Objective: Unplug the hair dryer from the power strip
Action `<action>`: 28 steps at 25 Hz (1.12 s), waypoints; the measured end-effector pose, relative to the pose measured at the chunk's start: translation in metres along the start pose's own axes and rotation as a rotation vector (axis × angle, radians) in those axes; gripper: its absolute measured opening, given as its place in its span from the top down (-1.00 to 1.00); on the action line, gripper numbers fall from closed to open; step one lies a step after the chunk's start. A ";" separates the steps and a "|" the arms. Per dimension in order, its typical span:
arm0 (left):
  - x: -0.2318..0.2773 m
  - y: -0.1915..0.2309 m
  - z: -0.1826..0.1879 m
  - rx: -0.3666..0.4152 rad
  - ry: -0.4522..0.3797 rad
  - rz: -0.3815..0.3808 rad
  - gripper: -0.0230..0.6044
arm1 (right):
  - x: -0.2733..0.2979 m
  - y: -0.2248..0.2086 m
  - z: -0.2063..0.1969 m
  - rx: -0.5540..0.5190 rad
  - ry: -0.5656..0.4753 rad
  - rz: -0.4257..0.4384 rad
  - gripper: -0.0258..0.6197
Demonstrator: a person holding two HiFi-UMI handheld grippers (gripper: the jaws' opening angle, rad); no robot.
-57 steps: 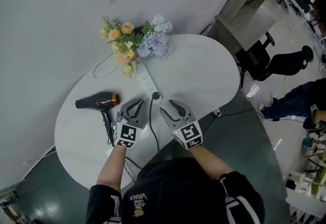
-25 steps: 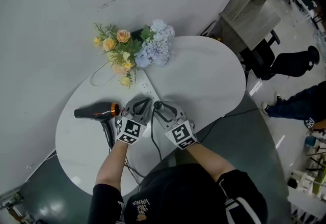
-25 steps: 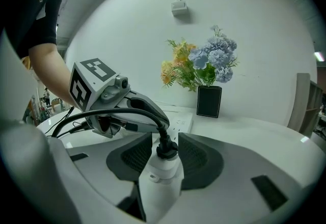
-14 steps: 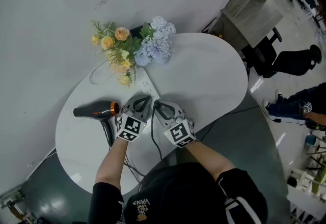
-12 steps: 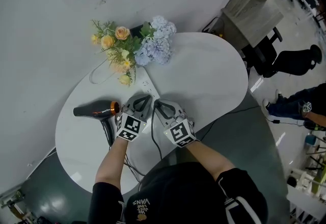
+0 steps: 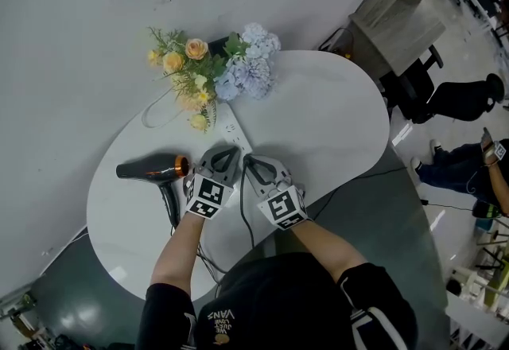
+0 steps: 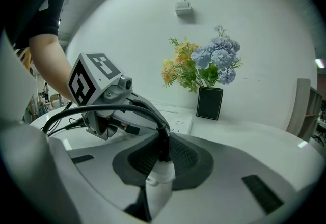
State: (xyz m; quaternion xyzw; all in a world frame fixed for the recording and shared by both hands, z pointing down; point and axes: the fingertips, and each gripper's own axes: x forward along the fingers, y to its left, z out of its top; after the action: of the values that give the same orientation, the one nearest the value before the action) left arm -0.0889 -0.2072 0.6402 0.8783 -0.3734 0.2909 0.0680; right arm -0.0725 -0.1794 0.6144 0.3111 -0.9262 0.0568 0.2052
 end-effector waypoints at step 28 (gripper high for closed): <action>0.000 0.000 -0.001 -0.030 0.025 0.019 0.87 | -0.024 0.001 0.014 0.002 -0.035 -0.028 0.69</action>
State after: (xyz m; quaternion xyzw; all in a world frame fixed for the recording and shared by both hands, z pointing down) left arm -0.0890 -0.2069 0.6407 0.8699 -0.3852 0.2968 0.0830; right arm -0.0602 -0.1687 0.5921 0.3252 -0.9251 0.0494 0.1895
